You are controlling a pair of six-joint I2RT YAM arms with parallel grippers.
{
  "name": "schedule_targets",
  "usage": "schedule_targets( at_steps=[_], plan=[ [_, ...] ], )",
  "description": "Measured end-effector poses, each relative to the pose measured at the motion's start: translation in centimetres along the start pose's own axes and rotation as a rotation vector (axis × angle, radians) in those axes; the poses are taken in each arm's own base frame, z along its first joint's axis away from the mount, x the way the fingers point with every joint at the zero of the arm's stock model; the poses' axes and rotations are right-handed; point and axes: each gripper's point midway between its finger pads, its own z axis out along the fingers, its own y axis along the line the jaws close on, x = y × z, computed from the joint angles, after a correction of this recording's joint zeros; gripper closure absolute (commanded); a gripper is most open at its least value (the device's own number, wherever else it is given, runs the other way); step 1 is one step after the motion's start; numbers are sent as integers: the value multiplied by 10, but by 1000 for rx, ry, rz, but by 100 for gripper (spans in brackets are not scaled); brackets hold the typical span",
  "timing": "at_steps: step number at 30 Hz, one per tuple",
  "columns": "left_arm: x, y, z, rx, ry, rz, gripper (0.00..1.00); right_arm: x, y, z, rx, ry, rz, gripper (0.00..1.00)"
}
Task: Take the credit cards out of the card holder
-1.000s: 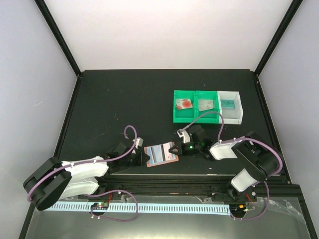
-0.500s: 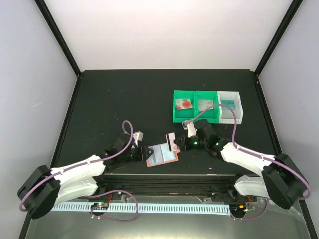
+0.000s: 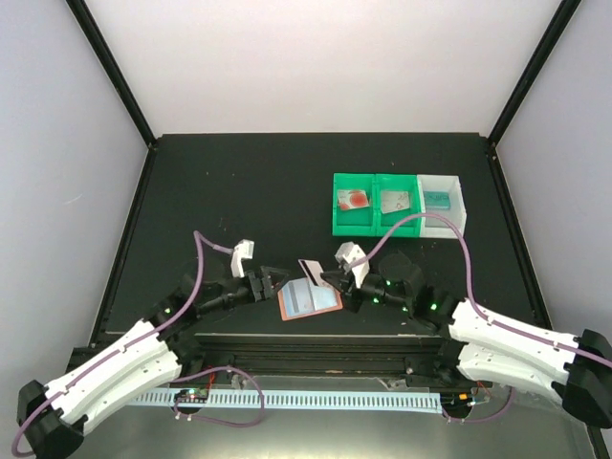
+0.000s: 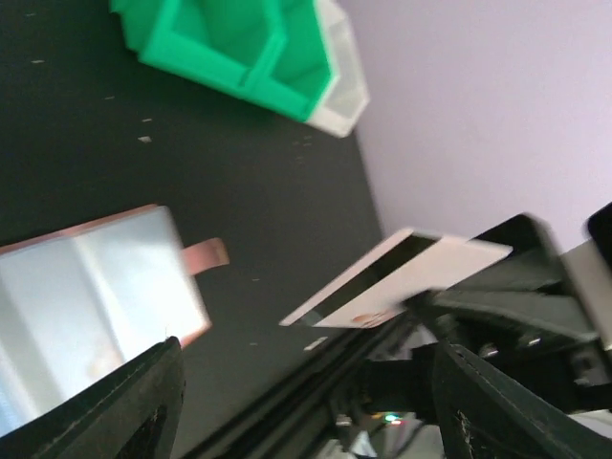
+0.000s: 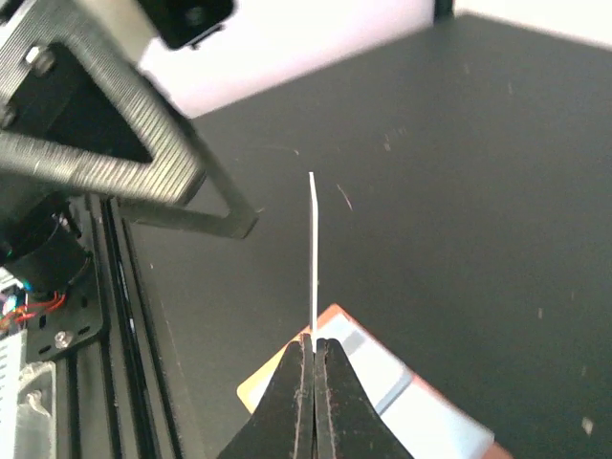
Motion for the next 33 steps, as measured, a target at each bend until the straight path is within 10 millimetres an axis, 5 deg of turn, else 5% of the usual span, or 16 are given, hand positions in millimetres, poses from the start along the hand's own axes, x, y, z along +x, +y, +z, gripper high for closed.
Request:
schedule_targets(
  at_steps=[7, 17, 33],
  plan=[
    [-1, -39, -27, 217, -27, -109, 27, -8, 32, -9, -19, -99, -371, 99],
    [3, -59, -48, 387, -22, -253, 31, -15, 51, 4, 86, -73, -664, 99],
    [10, -43, -37, 378, 1, -350, 37, -9, 68, 6, 178, -36, -857, 99]
  ],
)
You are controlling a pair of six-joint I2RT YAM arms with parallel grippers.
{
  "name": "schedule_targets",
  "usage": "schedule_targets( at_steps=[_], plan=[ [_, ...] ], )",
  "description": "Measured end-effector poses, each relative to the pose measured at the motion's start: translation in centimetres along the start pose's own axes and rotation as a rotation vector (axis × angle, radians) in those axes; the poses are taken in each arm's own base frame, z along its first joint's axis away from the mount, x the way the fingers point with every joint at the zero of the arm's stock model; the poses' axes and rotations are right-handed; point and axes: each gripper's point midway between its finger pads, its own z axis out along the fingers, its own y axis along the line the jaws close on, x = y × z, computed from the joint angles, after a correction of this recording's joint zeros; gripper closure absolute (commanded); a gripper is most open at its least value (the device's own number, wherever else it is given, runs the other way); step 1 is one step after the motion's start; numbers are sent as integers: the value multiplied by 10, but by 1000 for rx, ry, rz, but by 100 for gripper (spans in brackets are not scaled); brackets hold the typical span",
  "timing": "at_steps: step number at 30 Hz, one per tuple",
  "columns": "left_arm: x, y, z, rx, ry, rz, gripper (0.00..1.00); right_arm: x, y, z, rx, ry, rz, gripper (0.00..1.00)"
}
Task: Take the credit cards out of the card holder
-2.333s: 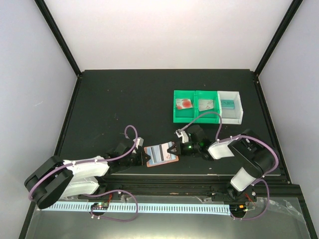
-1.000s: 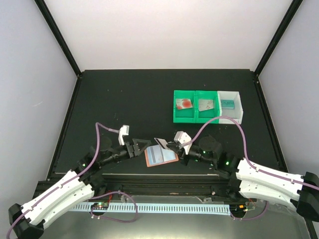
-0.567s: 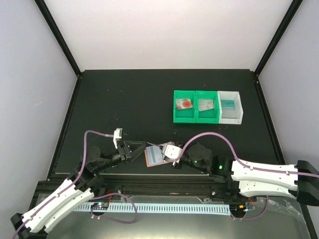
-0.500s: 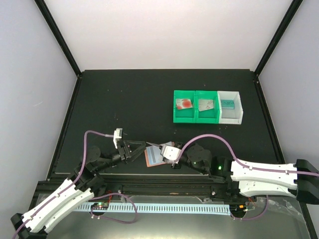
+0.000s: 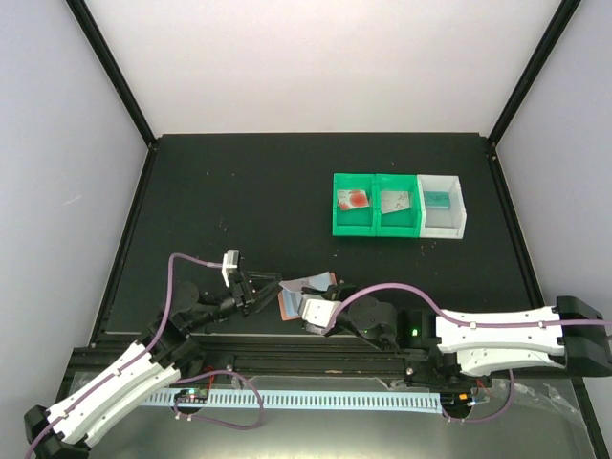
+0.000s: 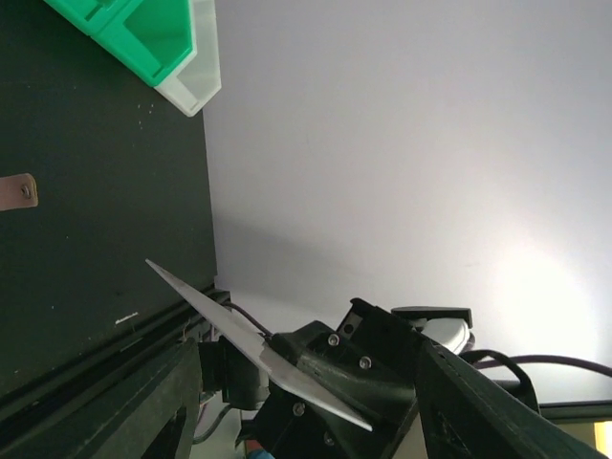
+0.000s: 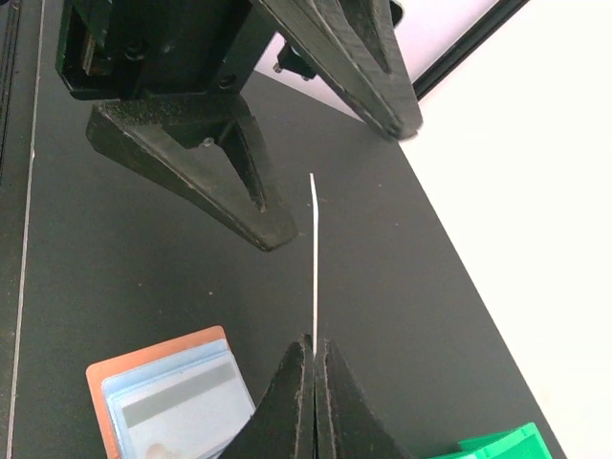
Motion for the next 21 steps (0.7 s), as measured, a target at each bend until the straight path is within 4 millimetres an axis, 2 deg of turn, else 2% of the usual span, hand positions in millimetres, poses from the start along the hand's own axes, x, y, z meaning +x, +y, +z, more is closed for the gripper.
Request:
schedule_targets(
  at_steps=[2, 4, 8, 12, 13, 21],
  plan=[
    [0, 1, 0, -2, 2, -4, 39, -3, 2, 1, 7, 6, -18, 99],
    [0, 2, 1, -5, 3, -8, 44, -4, 3, 2, 16, 13, -39, 99],
    [1, 6, 1, -16, 5, -18, 67, -3, 9, 4, 30, 32, -86, 99],
    [0, 11, 1, -29, 2, -30, 95, -5, 9, 3, 45, 35, -113, 98],
    [0, 12, 1, -28, 0, -33, 98, -4, 8, 3, 51, 40, -116, 96],
    [0, 15, -1, -20, -11, -30, 98, 5, 13, 1, 30, 86, -78, 73]
  ],
)
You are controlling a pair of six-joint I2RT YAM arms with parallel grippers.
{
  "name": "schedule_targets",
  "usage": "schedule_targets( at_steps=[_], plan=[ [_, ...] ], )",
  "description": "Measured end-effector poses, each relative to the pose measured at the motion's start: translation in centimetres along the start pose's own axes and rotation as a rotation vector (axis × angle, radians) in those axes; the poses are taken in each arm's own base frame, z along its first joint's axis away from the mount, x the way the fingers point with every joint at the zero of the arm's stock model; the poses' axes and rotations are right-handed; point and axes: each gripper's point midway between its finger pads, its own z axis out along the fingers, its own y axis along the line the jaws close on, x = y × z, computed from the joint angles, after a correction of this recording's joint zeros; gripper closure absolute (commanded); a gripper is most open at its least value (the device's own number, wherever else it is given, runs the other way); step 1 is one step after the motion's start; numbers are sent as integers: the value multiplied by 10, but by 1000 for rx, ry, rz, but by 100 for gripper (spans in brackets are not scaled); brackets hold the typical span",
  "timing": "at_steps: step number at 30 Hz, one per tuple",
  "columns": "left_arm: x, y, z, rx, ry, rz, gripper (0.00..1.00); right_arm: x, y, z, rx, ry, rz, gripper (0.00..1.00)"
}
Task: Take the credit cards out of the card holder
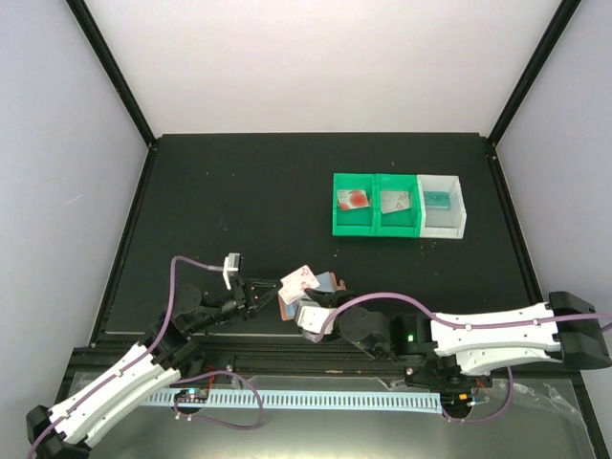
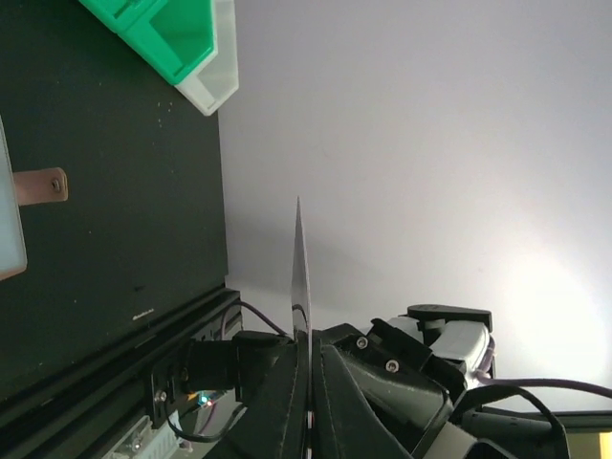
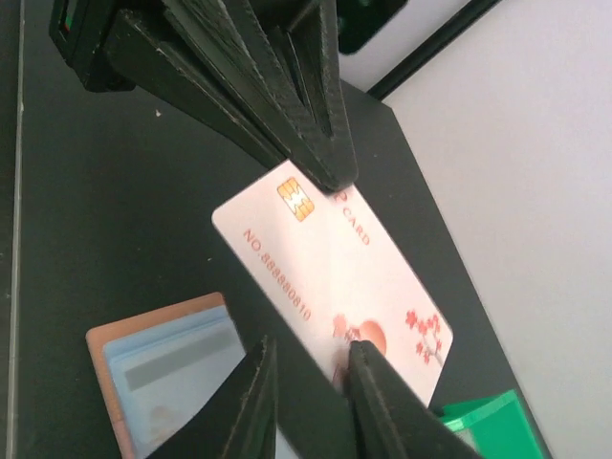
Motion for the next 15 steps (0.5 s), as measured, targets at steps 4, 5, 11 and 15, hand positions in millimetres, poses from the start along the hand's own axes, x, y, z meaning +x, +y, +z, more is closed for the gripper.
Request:
schedule_targets(
  at_steps=[4, 5, 11, 15],
  plan=[
    [-3, 0, 0, 0, -16, 39, 98, 1, 0, -8, -32, -2, 84, 58],
    [-4, 0, 0, 0, -21, 53, 99, 1, 1, -11, -44, -5, 113, 56],
    [-7, 8, 3, -34, -34, 145, 99, -2, 2, -23, -104, -20, 344, 58],
    [-8, 18, 6, -75, -26, 223, 98, -11, -11, -27, -104, 2, 494, 57]
  ],
)
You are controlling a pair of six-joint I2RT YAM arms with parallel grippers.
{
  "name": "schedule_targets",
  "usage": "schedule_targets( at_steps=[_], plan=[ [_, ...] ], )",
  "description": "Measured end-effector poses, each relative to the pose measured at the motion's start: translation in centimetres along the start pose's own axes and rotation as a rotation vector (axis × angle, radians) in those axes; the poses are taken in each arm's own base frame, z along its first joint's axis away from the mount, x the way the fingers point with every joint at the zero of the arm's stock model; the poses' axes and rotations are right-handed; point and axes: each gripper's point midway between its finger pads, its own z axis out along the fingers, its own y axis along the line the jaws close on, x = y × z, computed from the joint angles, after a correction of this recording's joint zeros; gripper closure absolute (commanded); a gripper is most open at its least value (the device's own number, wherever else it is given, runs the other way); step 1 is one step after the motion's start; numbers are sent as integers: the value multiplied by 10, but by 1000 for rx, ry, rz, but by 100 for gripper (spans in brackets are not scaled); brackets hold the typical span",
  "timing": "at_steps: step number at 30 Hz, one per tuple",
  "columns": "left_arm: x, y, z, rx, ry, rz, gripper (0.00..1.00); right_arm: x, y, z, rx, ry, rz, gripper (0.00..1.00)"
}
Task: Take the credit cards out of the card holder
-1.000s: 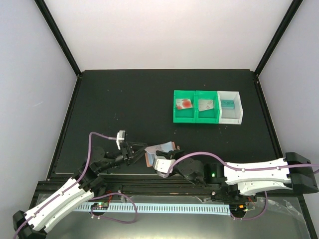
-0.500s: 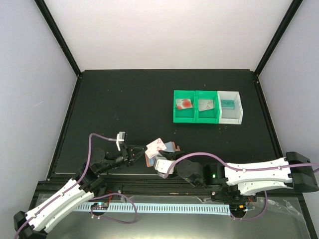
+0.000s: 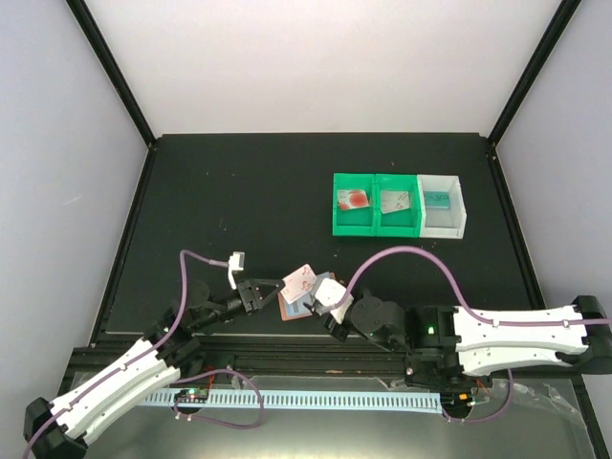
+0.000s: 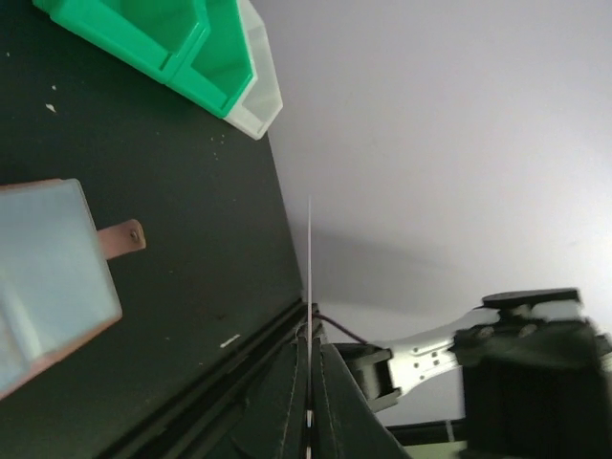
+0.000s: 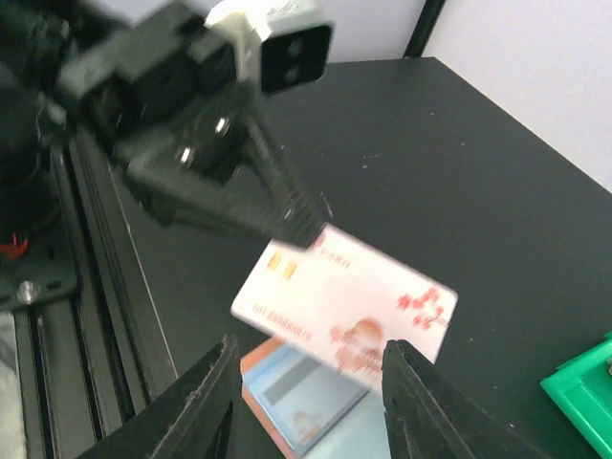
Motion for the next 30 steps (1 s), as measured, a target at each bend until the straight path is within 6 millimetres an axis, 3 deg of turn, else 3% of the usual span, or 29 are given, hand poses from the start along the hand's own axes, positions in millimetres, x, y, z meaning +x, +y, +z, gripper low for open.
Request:
schedule_targets(
  at_steps=[4, 7, 13, 21, 24, 30],
  plan=[
    [1, 4, 1, -14, 10, 84, 99, -22, -18, -2, -9, 10, 173, 56],
    [3, 4, 1, -14, 20, 153, 98, -26, -37, 2, -9, 22, 301, 56],
    [11, -5, -4, 30, 54, 228, 98, -8, -45, 10, -116, 66, 503, 53],
    [16, -32, -14, 151, 65, 292, 98, 17, -30, 14, -270, 116, 682, 51],
    [17, -36, -16, 169, 66, 304, 98, 18, -31, 16, -315, 104, 741, 58],
    [18, -34, -16, 172, 65, 313, 99, 17, -26, 14, -408, 66, 817, 94]
  ],
)
